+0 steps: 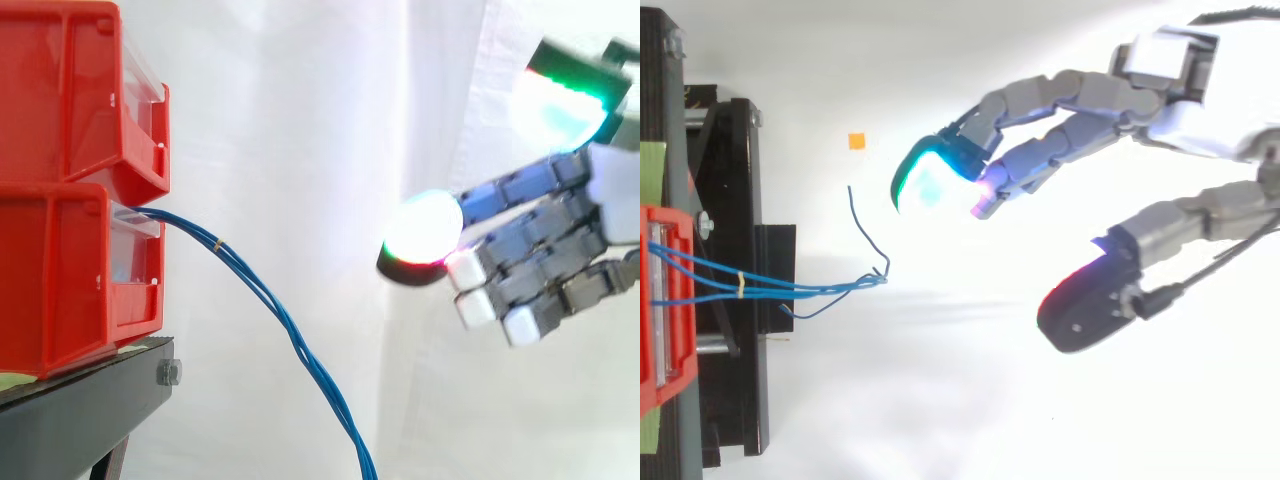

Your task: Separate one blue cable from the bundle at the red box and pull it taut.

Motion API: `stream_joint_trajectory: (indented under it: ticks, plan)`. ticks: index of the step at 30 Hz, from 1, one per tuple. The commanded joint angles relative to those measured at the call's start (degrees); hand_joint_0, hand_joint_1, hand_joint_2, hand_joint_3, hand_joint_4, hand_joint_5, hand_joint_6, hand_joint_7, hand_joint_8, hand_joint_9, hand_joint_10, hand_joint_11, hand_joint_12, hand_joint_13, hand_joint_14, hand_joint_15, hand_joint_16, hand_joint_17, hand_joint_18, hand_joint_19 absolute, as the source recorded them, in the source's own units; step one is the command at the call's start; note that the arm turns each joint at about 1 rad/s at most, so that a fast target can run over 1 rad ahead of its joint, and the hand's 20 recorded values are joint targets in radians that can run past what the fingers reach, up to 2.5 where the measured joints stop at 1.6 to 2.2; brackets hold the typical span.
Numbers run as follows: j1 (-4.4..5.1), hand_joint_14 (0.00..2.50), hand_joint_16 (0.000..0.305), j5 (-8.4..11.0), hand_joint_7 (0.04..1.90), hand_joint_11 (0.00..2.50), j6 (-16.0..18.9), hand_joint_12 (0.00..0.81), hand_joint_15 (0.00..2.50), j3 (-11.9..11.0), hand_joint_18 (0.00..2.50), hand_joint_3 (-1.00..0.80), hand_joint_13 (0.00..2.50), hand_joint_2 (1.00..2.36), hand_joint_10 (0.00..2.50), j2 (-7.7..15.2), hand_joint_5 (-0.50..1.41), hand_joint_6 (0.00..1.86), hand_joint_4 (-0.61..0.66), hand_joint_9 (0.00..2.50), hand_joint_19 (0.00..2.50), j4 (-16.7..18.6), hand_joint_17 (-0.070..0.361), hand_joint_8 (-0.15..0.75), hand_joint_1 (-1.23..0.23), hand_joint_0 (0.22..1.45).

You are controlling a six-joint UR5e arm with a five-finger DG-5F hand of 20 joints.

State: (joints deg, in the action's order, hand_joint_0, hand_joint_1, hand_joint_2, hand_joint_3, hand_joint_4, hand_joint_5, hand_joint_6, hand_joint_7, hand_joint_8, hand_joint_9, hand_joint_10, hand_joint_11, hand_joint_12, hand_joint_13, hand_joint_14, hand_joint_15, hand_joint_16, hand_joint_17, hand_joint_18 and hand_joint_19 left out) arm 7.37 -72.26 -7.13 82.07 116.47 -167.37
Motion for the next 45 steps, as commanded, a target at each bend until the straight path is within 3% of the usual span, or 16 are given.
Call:
stream_joint_trajectory:
  ticks: [1, 5, 9, 11, 16, 18, 21, 22, 24, 28, 30, 31, 35, 45]
  plan:
    - [0.01, 0.02, 0.04, 0.37, 0.78, 0.45, 0.2, 0.331, 0.39, -2.1, 0.55, -0.48, 0.69, 1.0, 0.02, 3.1, -0.2, 0.5, 0.23, 0.68, 0.49, 0.9, 0.089, 0.28, -0.79, 0.56]
    - [0.01, 0.02, 0.039, 0.54, 0.78, 0.46, -0.1, 0.328, 0.39, -2.3, 0.55, -0.43, 0.69, 1.0, 0.01, 4.0, -0.19, 0.5, 0.24, 0.69, 0.48, 1.9, 0.089, 0.277, -0.76, 0.58]
    - [0.54, 0.02, 0.04, 3.62, 0.78, 0.44, -2.3, 0.333, 0.38, -2.3, 0.51, -0.43, 0.68, 1.0, 0.02, 4.2, -0.19, 0.5, 0.23, 0.69, 0.46, 3.8, 0.089, 0.273, -0.75, 0.58]
    - [0.54, 0.02, 0.041, 4.32, 0.78, 0.45, -2.4, 0.335, 0.38, -2.3, 0.5, -0.44, 0.66, 1.0, 0.01, 6.0, -0.19, 0.5, 0.23, 0.69, 0.47, 3.7, 0.091, 0.273, -0.74, 0.58]
    - [0.62, 0.02, 0.042, 3.35, 0.78, 0.45, 0.3, 0.339, 0.38, -4.2, 0.49, -0.44, 0.66, 1.0, 0.01, 9.3, -0.19, 0.5, 0.24, 0.68, 0.48, 4.4, 0.096, 0.272, -0.73, 0.57]
    - [0.54, 0.02, 0.043, 2.21, 0.78, 0.45, 0.5, 0.337, 0.39, -6.9, 0.5, -0.45, 0.66, 1.0, 0.01, 11.9, -0.19, 0.5, 0.24, 0.68, 0.5, 4.2, 0.098, 0.275, -0.72, 0.57]
    - [0.1, 0.02, 0.044, 0.54, 0.78, 0.44, 1.0, 0.34, 0.4, -8.7, 0.51, -0.46, 0.67, 1.0, 0.01, 13.6, -0.19, 0.5, 0.24, 0.68, 0.52, 4.5, 0.1, 0.276, -0.72, 0.56]
    - [0.01, 0.02, 0.045, -0.78, 0.78, 0.44, 2.1, 0.342, 0.4, -10.3, 0.51, -0.46, 0.67, 1.0, 0.01, 15.2, -0.19, 0.5, 0.24, 0.68, 0.52, 4.7, 0.101, 0.276, -0.72, 0.56]
    - [0.19, 0.02, 0.046, -1.04, 0.79, 0.44, 3.4, 0.341, 0.41, -11.1, 0.52, -0.47, 0.68, 1.0, 0.01, 15.5, -0.19, 0.5, 0.25, 0.68, 0.53, 4.8, 0.103, 0.277, -0.71, 0.56]
    - [0.36, 0.02, 0.047, -1.13, 0.79, 0.44, 4.1, 0.341, 0.42, -11.3, 0.53, -0.48, 0.69, 1.0, 0.01, 15.9, -0.18, 0.5, 0.26, 0.68, 0.53, 5.6, 0.105, 0.277, -0.71, 0.55]
    - [0.36, 0.02, 0.047, -1.22, 0.8, 0.45, 4.6, 0.342, 0.43, -11.3, 0.54, -0.48, 0.7, 1.0, 0.01, 17.5, -0.18, 0.5, 0.27, 0.68, 0.54, 7.4, 0.106, 0.277, -0.7, 0.55]
    - [0.36, 0.02, 0.048, -1.74, 0.81, 0.45, 5.9, 0.343, 0.43, -11.3, 0.54, -0.48, 0.7, 1.0, 0.01, 19.3, -0.18, 0.5, 0.27, 0.69, 0.54, 8.9, 0.107, 0.278, -0.7, 0.55]
    - [0.45, 0.02, 0.048, -5.08, 0.85, 0.45, 13.5, 0.346, 0.44, -11.3, 0.56, -0.5, 0.72, 1.0, 0.01, 19.9, -0.17, 0.5, 0.28, 0.69, 0.56, 14.4, 0.109, 0.277, -0.69, 0.55]
    - [0.19, 0.02, 0.049, -5.52, 1.0, 0.48, 13.9, 0.349, 0.48, -11.6, 0.6, -0.48, 0.77, 1.0, 0.01, 19.9, -0.14, 0.5, 0.29, 0.73, 0.59, 14.1, 0.111, 0.282, -0.68, 0.56]
